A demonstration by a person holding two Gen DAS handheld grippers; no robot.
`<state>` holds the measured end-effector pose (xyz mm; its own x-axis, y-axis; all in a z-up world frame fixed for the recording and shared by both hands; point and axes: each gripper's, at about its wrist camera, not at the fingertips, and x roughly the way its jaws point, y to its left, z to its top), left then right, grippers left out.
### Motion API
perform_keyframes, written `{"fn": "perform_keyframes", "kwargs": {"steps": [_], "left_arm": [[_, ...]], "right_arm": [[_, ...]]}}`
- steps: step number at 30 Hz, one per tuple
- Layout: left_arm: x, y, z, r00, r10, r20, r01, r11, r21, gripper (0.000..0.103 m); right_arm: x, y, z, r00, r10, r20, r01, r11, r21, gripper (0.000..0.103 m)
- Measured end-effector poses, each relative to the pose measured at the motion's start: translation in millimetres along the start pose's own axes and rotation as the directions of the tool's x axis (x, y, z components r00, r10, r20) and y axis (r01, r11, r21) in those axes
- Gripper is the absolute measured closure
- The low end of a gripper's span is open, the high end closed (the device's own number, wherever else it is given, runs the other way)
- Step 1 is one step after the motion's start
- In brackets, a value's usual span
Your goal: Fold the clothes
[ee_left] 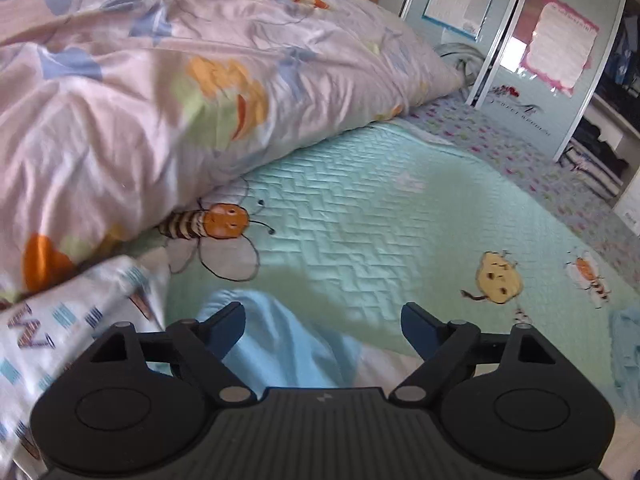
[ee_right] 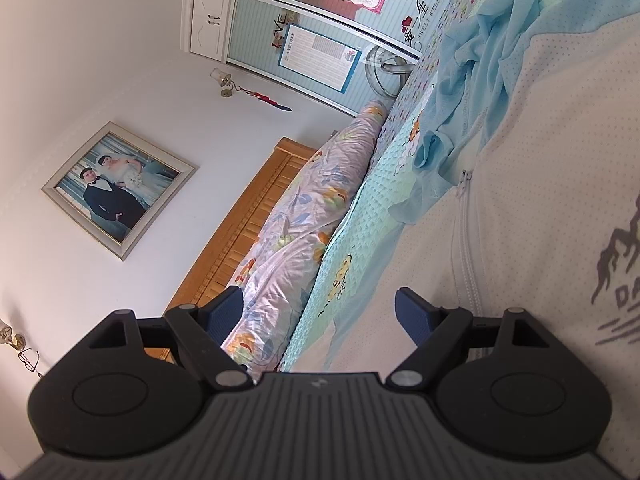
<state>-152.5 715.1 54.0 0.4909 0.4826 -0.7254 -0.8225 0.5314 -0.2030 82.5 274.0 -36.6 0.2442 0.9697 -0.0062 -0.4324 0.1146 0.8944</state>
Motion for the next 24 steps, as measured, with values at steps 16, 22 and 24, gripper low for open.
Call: {"fn": "perform_keyframes", "kwargs": {"steps": [16,22,24], "left_arm": [[37.3,-8.8,-2.2,0.962,0.274,-0.016,-0.266,0.946,0.188,0.083],[19.1,-47.4,-4.2,0.863,0.462,0.203,-0.504,0.787,0.355,0.072],[31.8,-49.8,-2.2,0.838,0.515,0.181,-0.541,0.737,0.405,0.063]], "right_arm": [[2.9,-3.3,2.0,1.0,0.009,0.008,-0.009,1.0,0.006,0.019],[3.3,-3.7,2.9,1.0,0.011,0.01,-0.011,1.0,0.009,0.019],[3.9,-3.8,2.9,1.0,0.011,0.01,-0.011,1.0,0.009,0.019]]}}
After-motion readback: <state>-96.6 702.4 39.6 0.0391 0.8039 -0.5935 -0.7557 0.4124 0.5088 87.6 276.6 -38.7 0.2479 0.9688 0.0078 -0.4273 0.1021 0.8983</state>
